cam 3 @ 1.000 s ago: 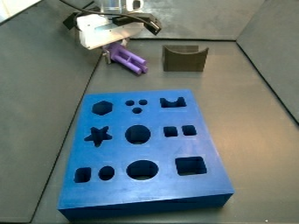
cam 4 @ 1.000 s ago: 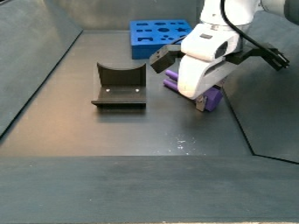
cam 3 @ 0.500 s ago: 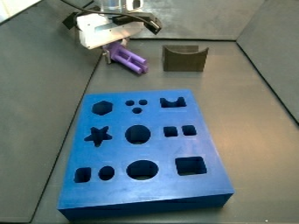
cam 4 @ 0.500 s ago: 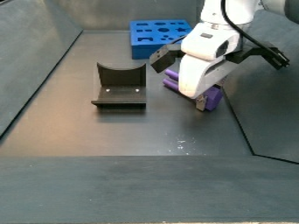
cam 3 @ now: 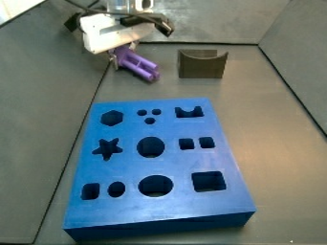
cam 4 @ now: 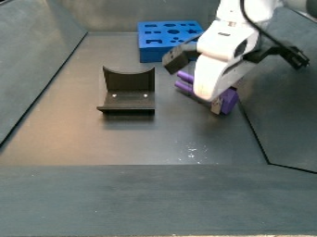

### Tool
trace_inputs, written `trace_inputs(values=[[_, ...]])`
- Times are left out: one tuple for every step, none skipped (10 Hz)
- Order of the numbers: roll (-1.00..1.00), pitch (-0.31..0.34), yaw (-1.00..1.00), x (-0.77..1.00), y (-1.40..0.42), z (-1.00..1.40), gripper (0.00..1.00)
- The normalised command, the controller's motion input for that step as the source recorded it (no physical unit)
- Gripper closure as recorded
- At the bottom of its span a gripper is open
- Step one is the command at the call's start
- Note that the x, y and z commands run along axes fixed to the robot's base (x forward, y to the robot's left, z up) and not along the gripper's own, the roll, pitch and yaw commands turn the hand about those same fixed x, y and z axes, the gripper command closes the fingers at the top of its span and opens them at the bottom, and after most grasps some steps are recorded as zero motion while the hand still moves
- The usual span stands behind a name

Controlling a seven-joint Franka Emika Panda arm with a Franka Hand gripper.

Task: Pick up the 3 prong object. Move up. Rotate the 3 prong object. Place the 3 prong object on the fixture. Regrasp the 3 prong object. Move to above the board. Insert the 3 prong object.
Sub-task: Move up, then rotate the 3 prong object.

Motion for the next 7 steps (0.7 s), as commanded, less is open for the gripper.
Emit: trace_inputs(values=[[0.02, 0.044, -0.01, 0.04, 0.04, 0.67, 1.0], [0.03, 0.068, -0.02, 0.02, 0.03, 0.55, 1.0], [0.05, 0.07, -0.02, 0.0, 0.02, 0.38, 1.0], [0.07, 0.064, -0.02, -0.01, 0.01, 0.25, 1.0], [0.08, 0.061, -0.02, -0.02, 0.01, 0.17, 1.0], [0.0, 0.0, 0.0, 1.0, 0.36, 0.81, 1.0], [0.0, 0.023, 0.0, 0.99, 0.35, 0.79, 1.0]])
